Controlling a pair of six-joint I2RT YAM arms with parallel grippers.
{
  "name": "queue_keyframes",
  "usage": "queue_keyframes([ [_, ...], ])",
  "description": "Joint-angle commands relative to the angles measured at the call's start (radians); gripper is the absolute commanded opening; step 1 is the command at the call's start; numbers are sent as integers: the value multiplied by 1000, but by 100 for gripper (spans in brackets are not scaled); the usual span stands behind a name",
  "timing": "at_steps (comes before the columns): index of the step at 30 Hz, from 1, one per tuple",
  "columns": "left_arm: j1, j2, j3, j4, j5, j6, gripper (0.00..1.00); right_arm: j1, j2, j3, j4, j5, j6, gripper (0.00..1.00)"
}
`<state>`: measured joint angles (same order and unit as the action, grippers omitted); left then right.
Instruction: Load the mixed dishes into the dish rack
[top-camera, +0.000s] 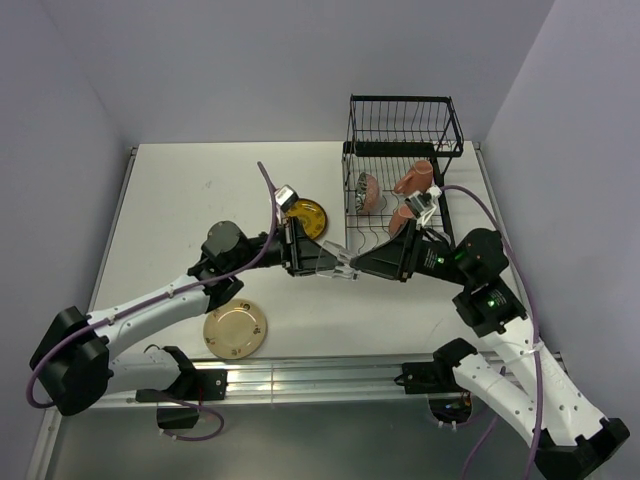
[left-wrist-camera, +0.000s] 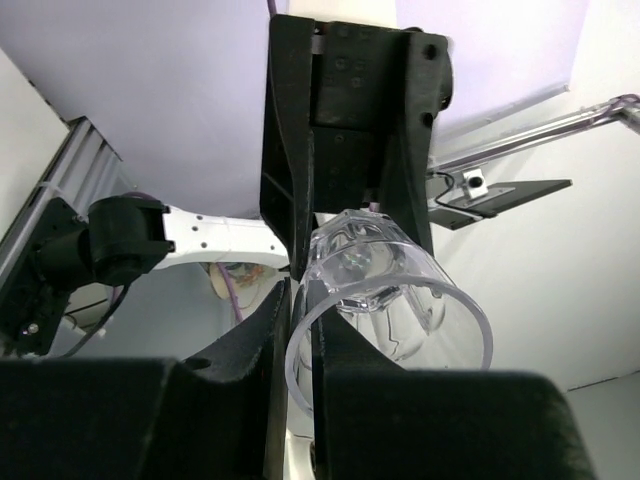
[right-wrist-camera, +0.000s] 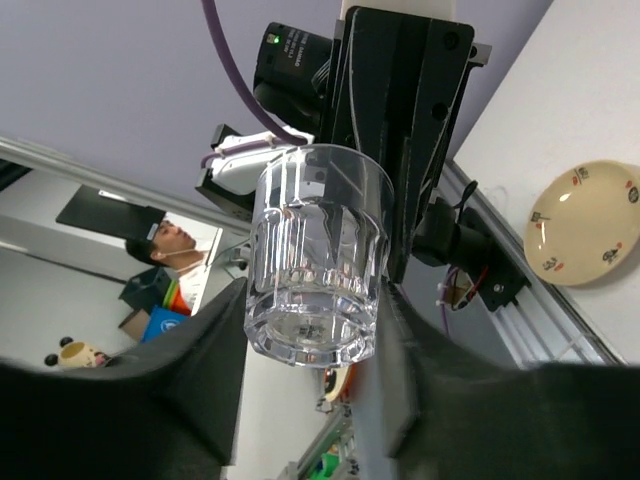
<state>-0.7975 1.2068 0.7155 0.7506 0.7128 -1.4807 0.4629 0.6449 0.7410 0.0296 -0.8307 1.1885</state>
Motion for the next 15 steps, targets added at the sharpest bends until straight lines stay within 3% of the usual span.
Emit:
queue_keyframes([
  [1,4,-30,50,47,1,17,0,16,6,61,27,21,5,37],
  [2,3,-32,48,49,2,17,0,19,9,61,27,25,5,21],
  [3,7,-33,45,52,2,17,4,20,13,63,24,28,8,0],
  [4,6,-41,44,41,1,19,27,23,13,64,13,36,-1,0],
  [6,14,-59,32,10,-27,39,62,25,6,80,-25,53,-19,0],
  [7,18,-94,27,-16,-42,55,99,23,2,87,-57,65,-41,0],
  [11,61,-228,56,-337,-169,254,99,23,7,138,-149,123,-96,0],
  [12,73,-262,77,-576,-296,298,99,23,22,176,-222,163,-116,0],
  [15,76,-393,131,-971,-622,390,99,23,79,280,-420,292,-228,0],
])
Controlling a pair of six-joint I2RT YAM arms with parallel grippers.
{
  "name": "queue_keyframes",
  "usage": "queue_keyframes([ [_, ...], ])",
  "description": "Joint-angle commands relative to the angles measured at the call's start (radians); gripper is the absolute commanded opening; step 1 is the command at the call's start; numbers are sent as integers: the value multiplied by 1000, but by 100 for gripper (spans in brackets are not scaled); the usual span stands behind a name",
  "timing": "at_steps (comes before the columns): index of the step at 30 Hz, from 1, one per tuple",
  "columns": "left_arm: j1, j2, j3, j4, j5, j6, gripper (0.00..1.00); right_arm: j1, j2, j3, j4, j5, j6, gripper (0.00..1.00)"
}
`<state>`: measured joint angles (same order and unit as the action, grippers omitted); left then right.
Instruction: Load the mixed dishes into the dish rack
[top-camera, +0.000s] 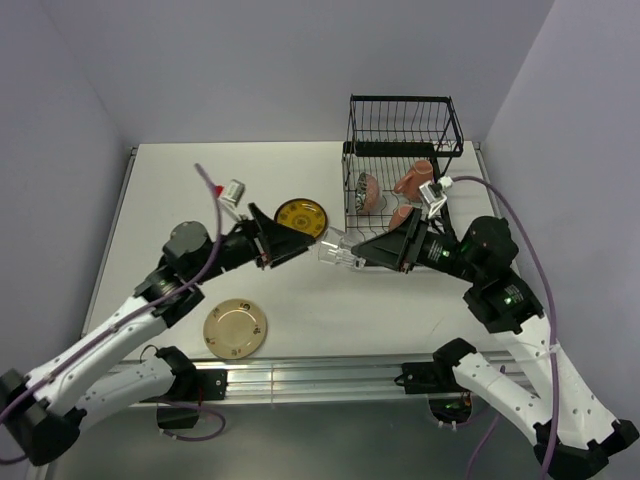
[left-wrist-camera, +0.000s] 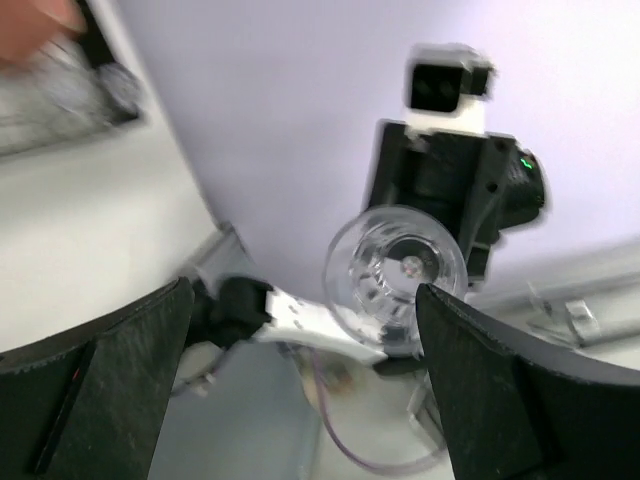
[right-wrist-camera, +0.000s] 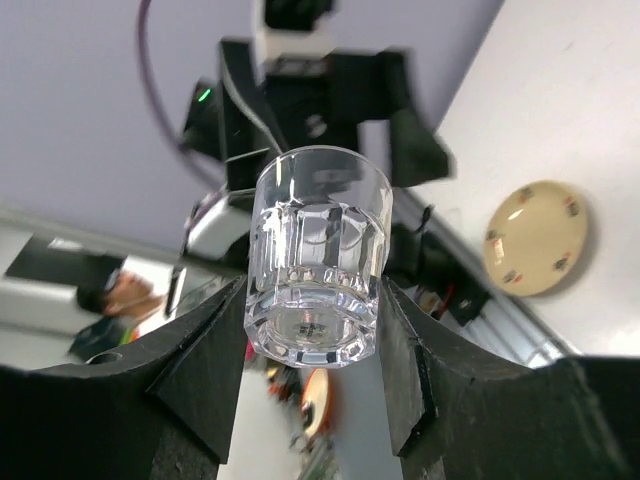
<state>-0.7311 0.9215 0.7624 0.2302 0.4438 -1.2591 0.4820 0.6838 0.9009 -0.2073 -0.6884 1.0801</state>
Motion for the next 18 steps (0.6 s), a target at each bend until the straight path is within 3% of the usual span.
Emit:
queue_keyframes([
  [1,10,-163,87,-507,-410,178,99,4,58,150,-242,191,-176,0],
  [6,12,-251,61,-612,-427,250,97,4,268,367,-590,543,-343,0],
  [12,10,-303,-12,-621,-364,273,87,6,514,515,-725,734,-420,0],
  [18,12,-323,-48,-672,-392,303,84,30,750,682,-886,975,-482,0],
])
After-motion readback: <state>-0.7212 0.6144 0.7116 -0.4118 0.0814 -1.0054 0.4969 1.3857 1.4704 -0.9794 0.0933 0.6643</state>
